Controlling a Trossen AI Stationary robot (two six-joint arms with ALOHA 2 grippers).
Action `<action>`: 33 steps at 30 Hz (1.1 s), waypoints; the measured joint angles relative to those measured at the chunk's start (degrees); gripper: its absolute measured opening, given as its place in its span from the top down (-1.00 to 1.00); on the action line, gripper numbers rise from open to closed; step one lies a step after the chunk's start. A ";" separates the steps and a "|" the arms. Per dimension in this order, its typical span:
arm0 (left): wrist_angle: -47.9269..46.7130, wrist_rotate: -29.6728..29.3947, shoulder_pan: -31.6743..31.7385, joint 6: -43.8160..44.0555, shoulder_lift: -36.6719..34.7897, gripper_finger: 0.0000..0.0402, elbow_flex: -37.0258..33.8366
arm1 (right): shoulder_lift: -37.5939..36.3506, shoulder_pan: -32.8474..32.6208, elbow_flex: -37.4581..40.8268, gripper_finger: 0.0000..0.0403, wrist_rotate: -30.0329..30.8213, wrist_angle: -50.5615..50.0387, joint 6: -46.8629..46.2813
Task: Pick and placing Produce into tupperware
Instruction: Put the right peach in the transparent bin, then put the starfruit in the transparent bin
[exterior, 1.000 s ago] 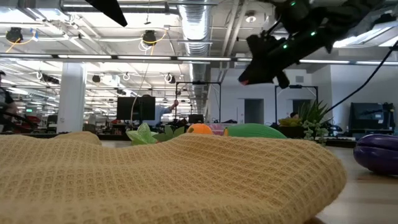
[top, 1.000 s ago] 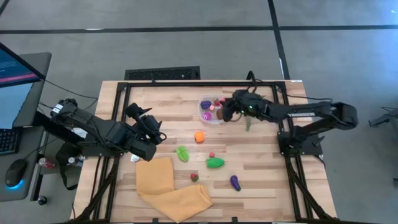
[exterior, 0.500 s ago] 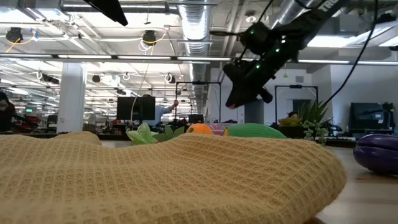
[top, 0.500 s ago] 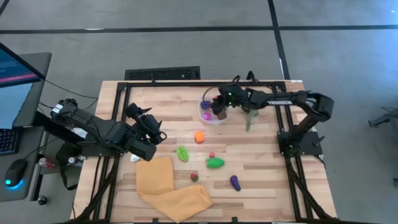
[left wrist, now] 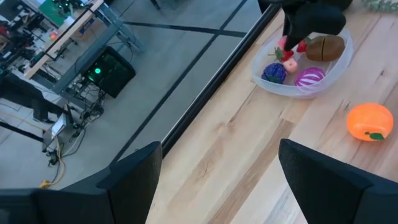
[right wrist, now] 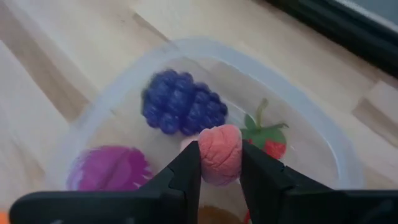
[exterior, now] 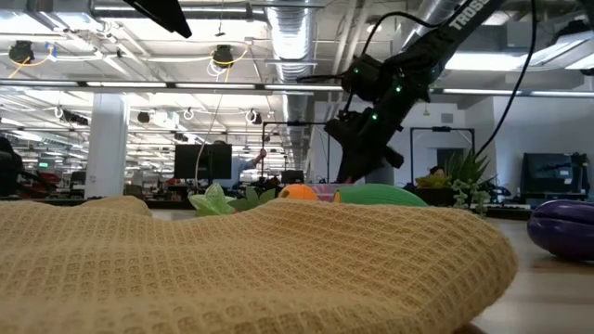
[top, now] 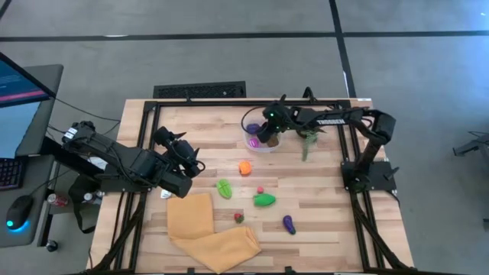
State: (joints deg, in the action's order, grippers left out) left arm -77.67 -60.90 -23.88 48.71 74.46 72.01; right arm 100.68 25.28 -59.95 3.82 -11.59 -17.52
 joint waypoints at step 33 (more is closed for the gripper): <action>4.86 8.30 -0.02 -19.47 0.00 -0.57 0.00 | -25.22 -10.33 0.03 -0.04 0.28 -7.10 10.52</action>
State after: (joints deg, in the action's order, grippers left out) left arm -72.81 -52.61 -23.90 29.24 74.46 72.01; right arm 75.46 14.94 -59.92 4.10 -18.69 -7.00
